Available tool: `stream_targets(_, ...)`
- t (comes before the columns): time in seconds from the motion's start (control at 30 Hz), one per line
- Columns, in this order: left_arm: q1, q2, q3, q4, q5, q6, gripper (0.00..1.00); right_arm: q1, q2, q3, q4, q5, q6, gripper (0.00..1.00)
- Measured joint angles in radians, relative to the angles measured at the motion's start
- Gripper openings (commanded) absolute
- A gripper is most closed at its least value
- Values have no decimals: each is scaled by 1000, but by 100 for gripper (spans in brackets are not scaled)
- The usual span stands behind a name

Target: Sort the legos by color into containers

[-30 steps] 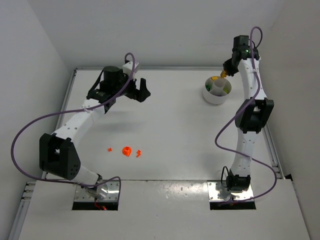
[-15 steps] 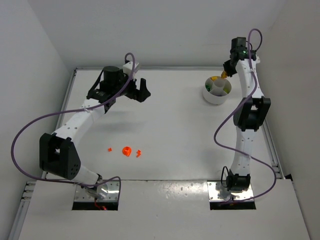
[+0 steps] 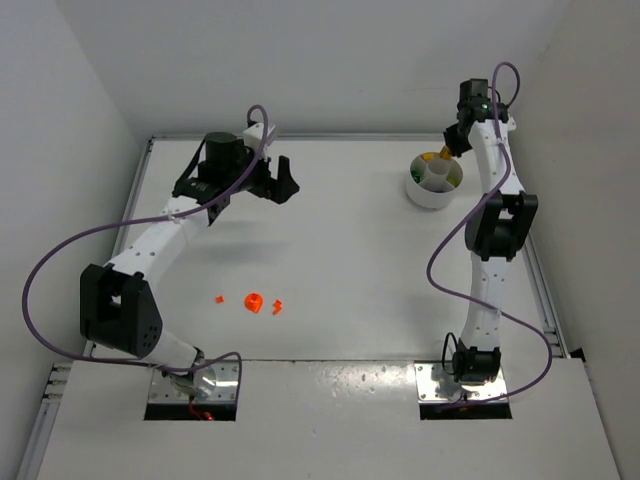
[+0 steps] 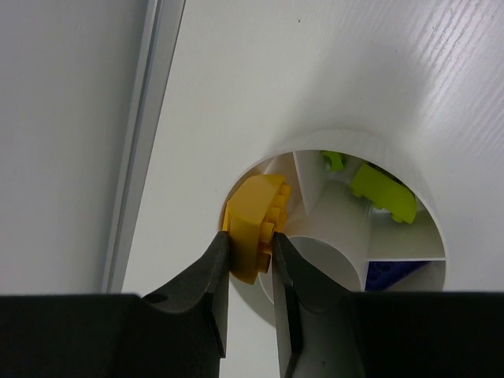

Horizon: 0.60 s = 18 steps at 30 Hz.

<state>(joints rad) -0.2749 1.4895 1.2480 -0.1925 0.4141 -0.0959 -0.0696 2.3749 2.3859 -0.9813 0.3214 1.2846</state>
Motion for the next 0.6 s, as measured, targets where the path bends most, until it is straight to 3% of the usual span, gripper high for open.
stream_targets(0.2, 1, 3, 0, 0, 0, -3, 100, 0, 16, 0, 4, -17, 2, 17)
stream_targets(0.43, 1, 3, 0, 0, 0, -3, 100, 0, 28, 0, 11, -28, -1, 40)
stream_targets(0.6, 3, 3, 0, 0, 0, -7, 100, 6, 29, 0, 25, -55, -14, 43)
